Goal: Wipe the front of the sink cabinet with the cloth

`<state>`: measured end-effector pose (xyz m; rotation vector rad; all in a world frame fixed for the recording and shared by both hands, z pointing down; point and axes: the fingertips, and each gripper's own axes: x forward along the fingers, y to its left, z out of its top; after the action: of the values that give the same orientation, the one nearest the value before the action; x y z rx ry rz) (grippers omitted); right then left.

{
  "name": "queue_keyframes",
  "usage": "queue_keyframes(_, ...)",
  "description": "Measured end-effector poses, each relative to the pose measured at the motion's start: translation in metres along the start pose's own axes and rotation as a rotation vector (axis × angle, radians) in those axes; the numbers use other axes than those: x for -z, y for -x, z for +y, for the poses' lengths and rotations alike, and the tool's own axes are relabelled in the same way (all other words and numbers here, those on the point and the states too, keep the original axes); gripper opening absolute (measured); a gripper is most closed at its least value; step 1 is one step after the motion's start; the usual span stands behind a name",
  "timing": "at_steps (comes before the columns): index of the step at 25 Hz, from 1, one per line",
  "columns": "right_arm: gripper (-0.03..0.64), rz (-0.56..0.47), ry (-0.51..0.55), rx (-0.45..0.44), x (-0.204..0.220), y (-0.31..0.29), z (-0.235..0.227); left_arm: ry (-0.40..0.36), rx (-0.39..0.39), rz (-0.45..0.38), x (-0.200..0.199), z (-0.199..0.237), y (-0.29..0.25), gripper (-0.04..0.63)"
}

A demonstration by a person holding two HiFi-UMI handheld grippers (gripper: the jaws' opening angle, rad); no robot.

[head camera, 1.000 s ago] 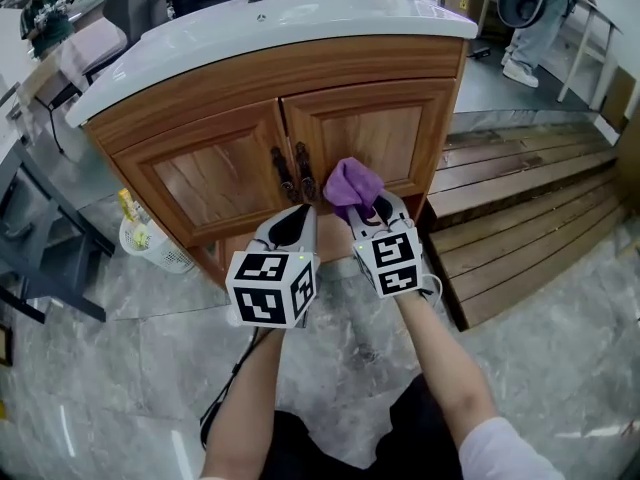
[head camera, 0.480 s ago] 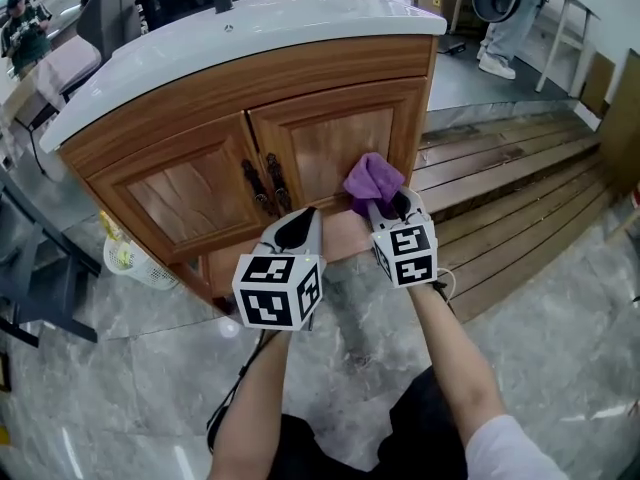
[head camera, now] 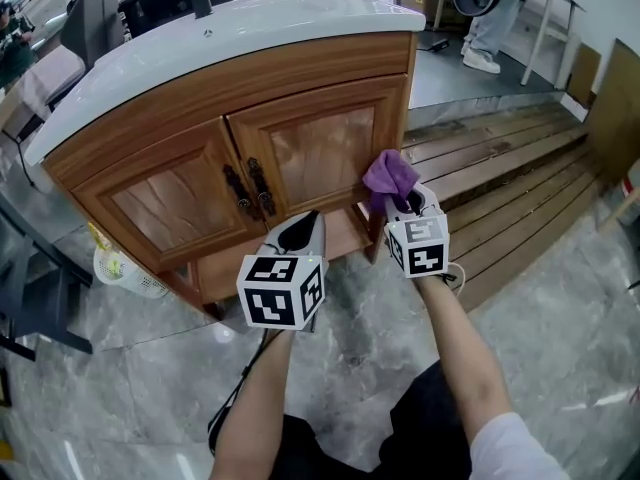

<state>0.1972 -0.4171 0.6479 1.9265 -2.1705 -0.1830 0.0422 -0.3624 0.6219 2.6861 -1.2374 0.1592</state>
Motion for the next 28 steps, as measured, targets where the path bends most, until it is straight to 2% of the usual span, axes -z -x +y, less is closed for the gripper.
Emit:
queue_keyframes(4,0.075,0.019,0.001,0.019,0.004,0.001,-0.008,-0.01,0.01,0.01,0.003,-0.005,-0.003,0.006)
queue_keyframes(8,0.077,0.003,0.003,0.001,-0.006,0.007,0.0,-0.015,0.008,-0.005,-0.002,-0.004,-0.003,0.006)
queue_keyframes(13,0.077,-0.044,-0.013,-0.065,-0.031,0.021,0.031,-0.03,0.001,-0.004,-0.001,-0.004,0.001,0.006)
queue_keyframes(18,0.075,-0.045,-0.028,-0.144,-0.049,0.036,0.069,-0.009,0.004,0.017,0.005,-0.012,0.002,0.006)
queue_keyframes(22,0.075,-0.011,-0.022,-0.18,-0.06,0.045,0.09,0.006,-0.008,0.016,-0.001,-0.02,0.001,0.006)
queue_keyframes(28,0.077,0.083,-0.071,-0.234,-0.082,0.071,0.099,0.035,-0.057,0.079,-0.021,-0.03,0.019,0.006)
